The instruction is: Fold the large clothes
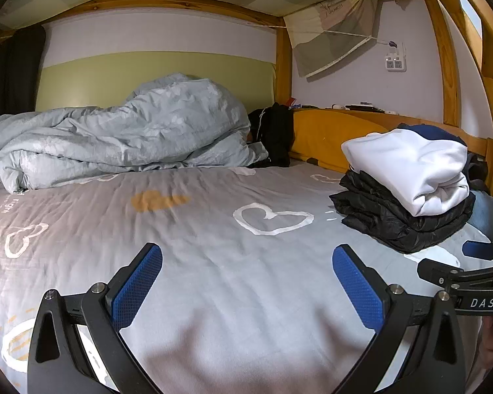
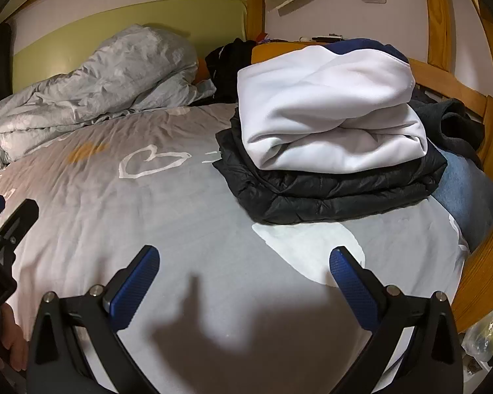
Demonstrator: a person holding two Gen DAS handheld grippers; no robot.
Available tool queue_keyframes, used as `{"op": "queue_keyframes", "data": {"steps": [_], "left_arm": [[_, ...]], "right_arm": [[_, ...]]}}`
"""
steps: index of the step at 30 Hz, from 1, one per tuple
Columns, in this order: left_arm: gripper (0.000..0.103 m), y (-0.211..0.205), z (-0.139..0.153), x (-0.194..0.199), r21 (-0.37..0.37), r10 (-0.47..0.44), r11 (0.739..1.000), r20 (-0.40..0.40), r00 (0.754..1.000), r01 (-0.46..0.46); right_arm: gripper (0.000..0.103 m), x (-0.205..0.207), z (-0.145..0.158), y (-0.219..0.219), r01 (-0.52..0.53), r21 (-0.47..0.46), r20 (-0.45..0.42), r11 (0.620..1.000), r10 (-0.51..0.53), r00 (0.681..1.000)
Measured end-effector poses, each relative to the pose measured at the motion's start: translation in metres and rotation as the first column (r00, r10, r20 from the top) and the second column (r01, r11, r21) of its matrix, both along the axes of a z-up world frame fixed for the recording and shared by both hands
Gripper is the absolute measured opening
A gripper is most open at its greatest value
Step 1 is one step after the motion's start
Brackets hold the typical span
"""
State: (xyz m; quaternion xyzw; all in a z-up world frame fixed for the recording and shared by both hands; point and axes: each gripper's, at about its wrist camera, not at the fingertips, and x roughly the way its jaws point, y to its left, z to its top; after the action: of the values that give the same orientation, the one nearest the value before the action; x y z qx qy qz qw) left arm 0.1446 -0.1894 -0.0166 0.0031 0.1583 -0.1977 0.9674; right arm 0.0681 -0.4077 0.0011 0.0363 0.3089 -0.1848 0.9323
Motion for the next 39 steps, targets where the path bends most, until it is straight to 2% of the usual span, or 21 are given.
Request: {"op": "queue_keyframes", "data": {"steps": [39], "left_arm": [[0.103, 0.0029, -0.0011, 0.0007, 0.0, 0.0, 1.0, -0.003, 1.0, 0.0]], "right_arm": [[0.103, -0.0008, 0.0007, 0.0015, -0.024, 0.007, -0.003, 1.0, 0.024, 1.0]]}}
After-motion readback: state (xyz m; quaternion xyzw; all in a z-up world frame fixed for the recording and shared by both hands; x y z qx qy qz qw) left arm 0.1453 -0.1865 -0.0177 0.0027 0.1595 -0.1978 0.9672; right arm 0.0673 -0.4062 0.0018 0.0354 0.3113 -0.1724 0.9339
